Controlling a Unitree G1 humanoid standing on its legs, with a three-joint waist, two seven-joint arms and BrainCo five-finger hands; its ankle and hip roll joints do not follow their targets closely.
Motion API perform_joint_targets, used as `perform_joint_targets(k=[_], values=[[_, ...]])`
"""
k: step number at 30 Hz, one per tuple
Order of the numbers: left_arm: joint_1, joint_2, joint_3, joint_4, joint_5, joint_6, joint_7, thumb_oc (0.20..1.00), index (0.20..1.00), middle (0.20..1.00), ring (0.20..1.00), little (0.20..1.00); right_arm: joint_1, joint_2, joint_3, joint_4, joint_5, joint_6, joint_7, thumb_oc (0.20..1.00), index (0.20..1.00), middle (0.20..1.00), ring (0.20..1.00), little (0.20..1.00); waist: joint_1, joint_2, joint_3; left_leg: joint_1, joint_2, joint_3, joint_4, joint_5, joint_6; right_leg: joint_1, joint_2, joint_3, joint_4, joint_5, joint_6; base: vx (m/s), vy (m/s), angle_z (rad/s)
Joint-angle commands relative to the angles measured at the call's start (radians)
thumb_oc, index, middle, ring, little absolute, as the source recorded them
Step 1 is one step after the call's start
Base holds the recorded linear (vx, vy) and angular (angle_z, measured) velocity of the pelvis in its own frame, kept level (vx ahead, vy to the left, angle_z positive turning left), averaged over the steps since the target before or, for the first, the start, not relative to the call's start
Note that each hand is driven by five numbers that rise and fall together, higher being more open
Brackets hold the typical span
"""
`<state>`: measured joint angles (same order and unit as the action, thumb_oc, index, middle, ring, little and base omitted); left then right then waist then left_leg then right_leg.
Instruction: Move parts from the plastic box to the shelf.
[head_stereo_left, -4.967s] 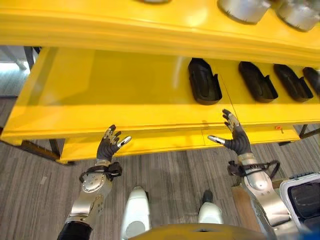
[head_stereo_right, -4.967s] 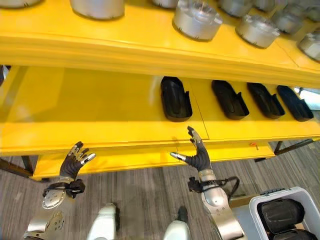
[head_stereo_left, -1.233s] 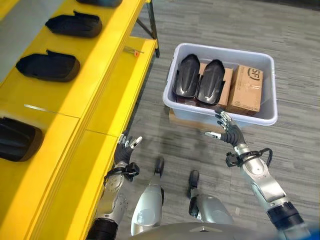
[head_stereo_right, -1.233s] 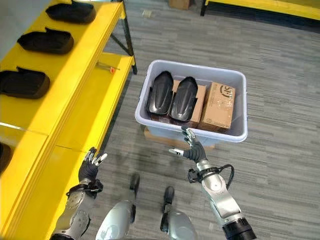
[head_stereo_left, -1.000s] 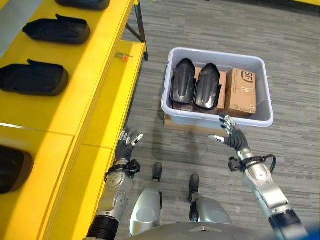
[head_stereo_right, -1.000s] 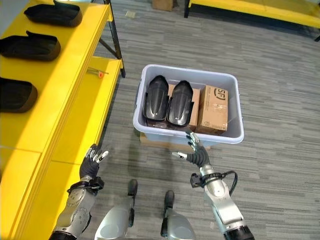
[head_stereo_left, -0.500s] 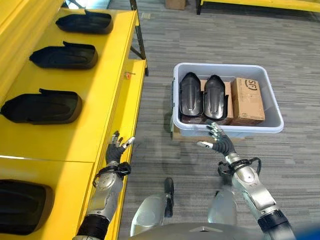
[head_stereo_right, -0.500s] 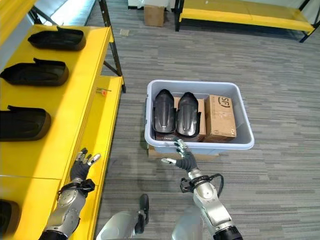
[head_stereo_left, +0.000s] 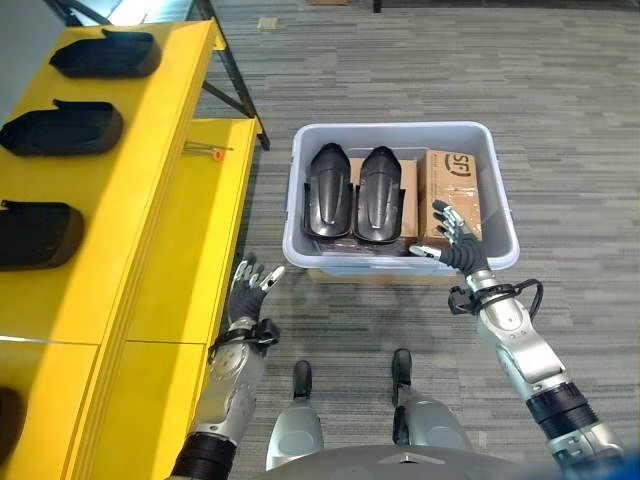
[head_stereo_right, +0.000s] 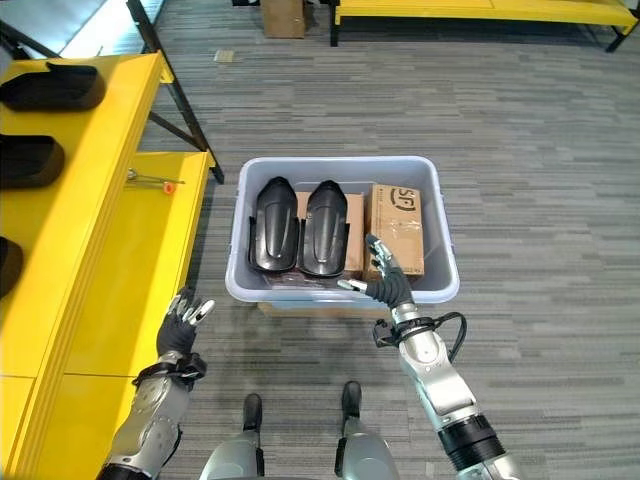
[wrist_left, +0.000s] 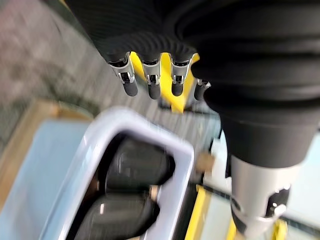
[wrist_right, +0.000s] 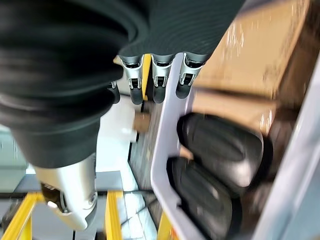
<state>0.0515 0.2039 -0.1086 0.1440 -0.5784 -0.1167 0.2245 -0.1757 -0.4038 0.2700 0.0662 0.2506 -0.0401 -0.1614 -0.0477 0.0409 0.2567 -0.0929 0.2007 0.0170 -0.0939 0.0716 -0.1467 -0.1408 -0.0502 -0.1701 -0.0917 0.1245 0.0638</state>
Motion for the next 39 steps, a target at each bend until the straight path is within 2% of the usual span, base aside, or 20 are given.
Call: perform_joint_targets(k=[1,10,17,29,39], values=[[-0.016,0.053,-0.015,-0.043,-0.016,-0.047,0.01,1.0,1.0,1.0,1.0,1.0,-0.069,0.056,-0.015,-0.006,0.06,-0.069,-0.036,1.0,1.0,1.0,1.0,1.0,0.042,-0.011,0.002,-0.018,0.041,-0.023,0.007,0.018,0.0,-0.051,-0.171,0.006,0.138,-0.083,0.109,-0.04,0.019,-0.05],[-0.059,0.065,-0.056,-0.066,-0.007,-0.057,0.044,1.0,1.0,1.0,1.0,1.0,-0.303,0.076,-0.009,0.153,0.006,-0.059,-0.174,1.0,1.0,1.0,1.0,1.0,0.068,0.006,0.083,-0.062,0.013,-0.013,0.007,0.024,0.011,-0.108,-0.193,0.024,0.138,-0.056,0.111,-0.05,0.036,0.01],[-0.078,0.078,-0.117,-0.076,-0.005,-0.053,0.048,1.0,1.0,1.0,1.0,1.0,-0.462,0.099,0.026,0.302,0.012,-0.041,-0.225,1.0,1.0,1.0,1.0,1.0,0.081,0.009,0.136,-0.081,-0.011,-0.001,0.007,0.022,0.021,-0.136,-0.207,0.041,0.128,-0.033,0.112,-0.06,0.054,0.01],[-0.099,0.093,-0.161,-0.085,-0.026,-0.061,0.056,1.0,1.0,1.0,1.0,1.0,-0.623,0.116,0.047,0.507,0.05,-0.028,-0.262,1.0,1.0,1.0,1.0,1.0,0.088,0.01,0.164,-0.097,-0.02,0.016,0.007,0.021,0.023,-0.166,-0.21,0.051,0.119,-0.014,0.114,-0.03,0.025,-0.06],[-0.121,0.109,-0.191,-0.09,-0.041,-0.072,0.061,1.0,1.0,1.0,1.0,1.0,-0.76,0.081,0.039,0.624,0.058,-0.03,-0.315,1.0,1.0,1.0,1.0,1.0,0.094,0.015,0.171,-0.108,-0.021,0.017,0.007,0.022,0.023,-0.181,-0.206,0.053,0.121,-0.01,0.113,0.0,0.002,-0.01]])
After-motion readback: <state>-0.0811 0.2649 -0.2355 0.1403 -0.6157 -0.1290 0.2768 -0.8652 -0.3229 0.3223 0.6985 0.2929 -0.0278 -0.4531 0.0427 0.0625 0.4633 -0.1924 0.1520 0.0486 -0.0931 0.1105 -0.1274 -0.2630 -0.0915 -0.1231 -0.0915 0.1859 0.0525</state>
